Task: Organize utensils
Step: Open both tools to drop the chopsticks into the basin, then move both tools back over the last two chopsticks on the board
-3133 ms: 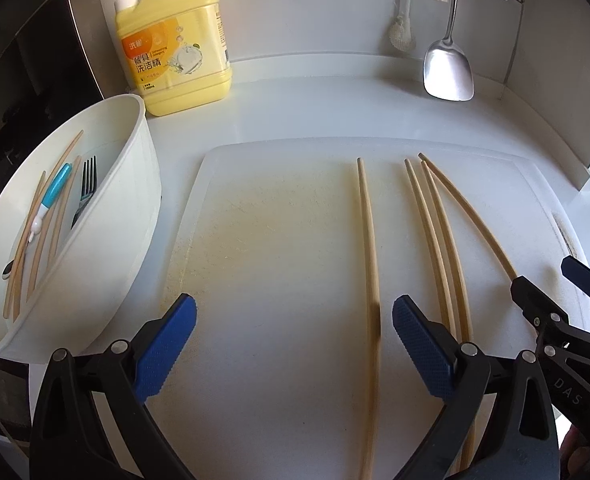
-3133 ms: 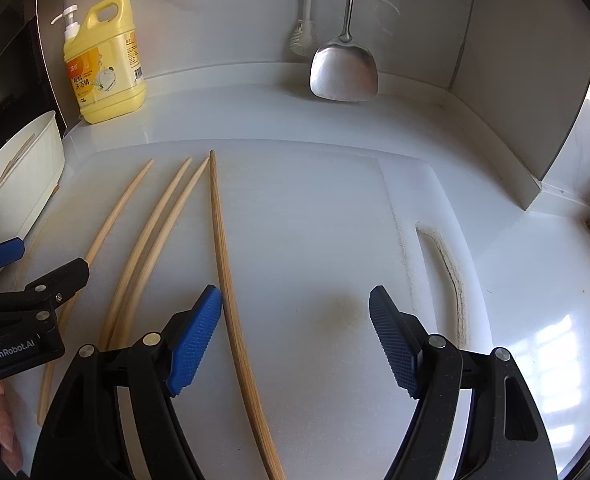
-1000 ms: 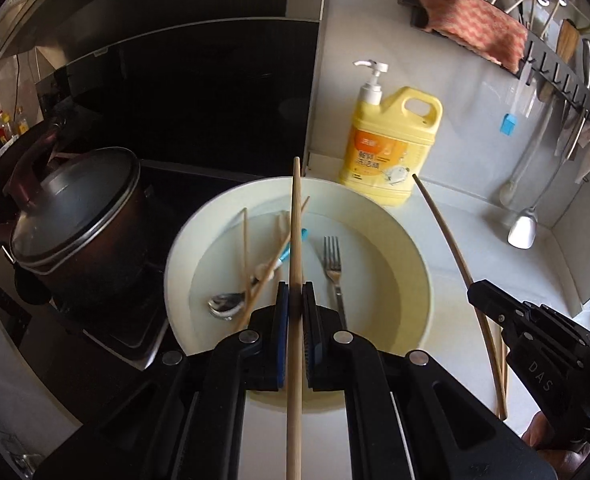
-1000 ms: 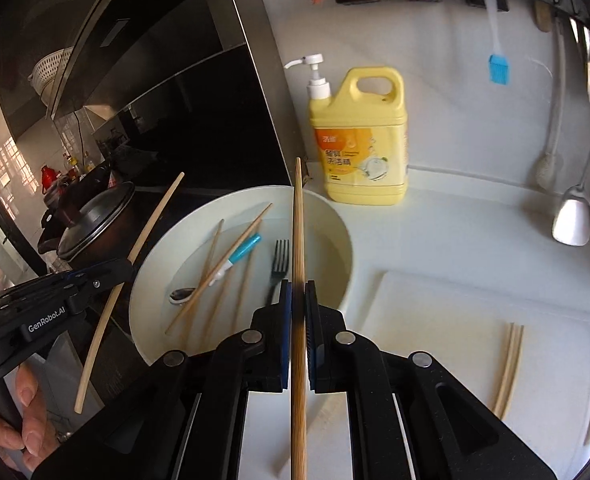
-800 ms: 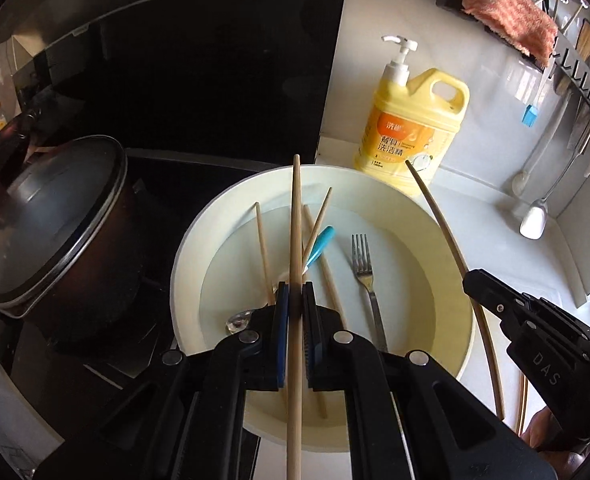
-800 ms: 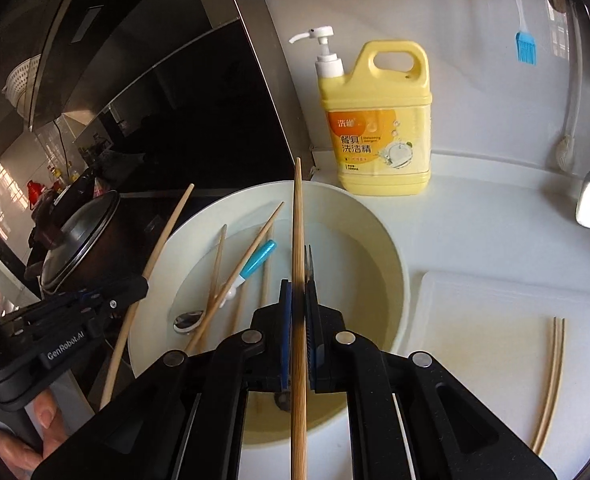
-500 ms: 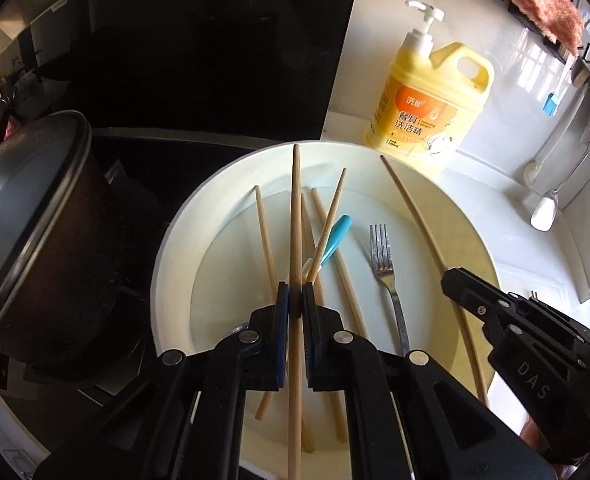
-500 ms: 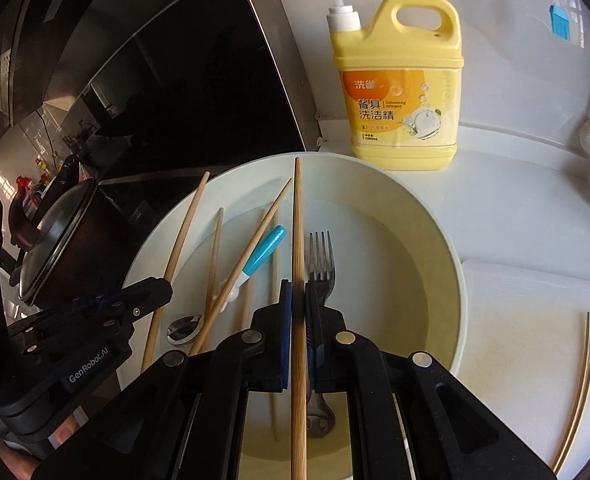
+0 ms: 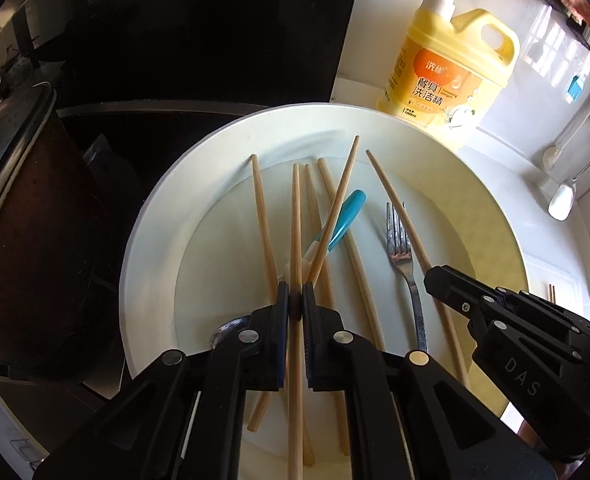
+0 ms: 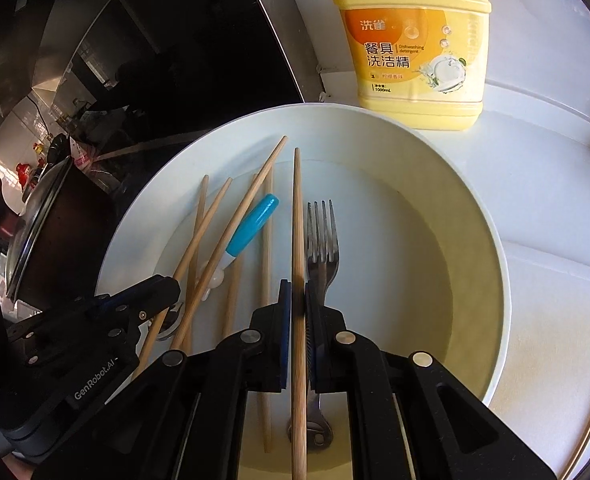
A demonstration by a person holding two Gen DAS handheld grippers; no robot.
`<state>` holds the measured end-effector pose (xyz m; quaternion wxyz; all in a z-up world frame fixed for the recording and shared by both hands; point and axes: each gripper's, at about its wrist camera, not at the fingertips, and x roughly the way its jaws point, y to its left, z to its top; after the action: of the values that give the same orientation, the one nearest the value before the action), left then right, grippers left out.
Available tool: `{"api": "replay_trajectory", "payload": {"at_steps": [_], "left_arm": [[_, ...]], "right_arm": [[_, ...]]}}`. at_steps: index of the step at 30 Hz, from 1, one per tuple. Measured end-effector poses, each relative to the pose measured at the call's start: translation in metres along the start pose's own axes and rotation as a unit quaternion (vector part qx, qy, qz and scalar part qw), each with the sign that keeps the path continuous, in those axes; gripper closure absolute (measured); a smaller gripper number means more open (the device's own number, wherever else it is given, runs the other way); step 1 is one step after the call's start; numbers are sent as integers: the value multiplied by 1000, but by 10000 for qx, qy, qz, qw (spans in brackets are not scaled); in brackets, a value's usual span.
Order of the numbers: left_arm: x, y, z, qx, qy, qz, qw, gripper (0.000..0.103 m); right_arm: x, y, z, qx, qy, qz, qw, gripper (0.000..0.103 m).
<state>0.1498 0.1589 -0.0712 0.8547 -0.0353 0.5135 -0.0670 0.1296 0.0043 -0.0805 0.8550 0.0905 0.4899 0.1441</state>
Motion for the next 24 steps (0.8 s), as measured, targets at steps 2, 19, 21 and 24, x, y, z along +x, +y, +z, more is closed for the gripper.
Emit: {"api": "replay_trajectory", "payload": {"at_steps": [2, 19, 21, 24], "left_arm": [[-2, -1, 1, -7, 2, 58, 10000, 87], [-41, 9, -6, -117, -280, 498, 9983, 20], [-42, 10, -6, -122, -296, 484, 9983, 19], [-47, 10, -7, -110, -332, 511, 9981, 18]], "right_arm": [[-2, 0, 1, -41, -23, -50, 10000, 80], [-39, -5, -5, -241, -239, -255, 9991, 52], [-41, -4, -6, -245, -241, -262, 9991, 51], [-47, -2, -8, -273, -284, -282, 9988, 47]]}}
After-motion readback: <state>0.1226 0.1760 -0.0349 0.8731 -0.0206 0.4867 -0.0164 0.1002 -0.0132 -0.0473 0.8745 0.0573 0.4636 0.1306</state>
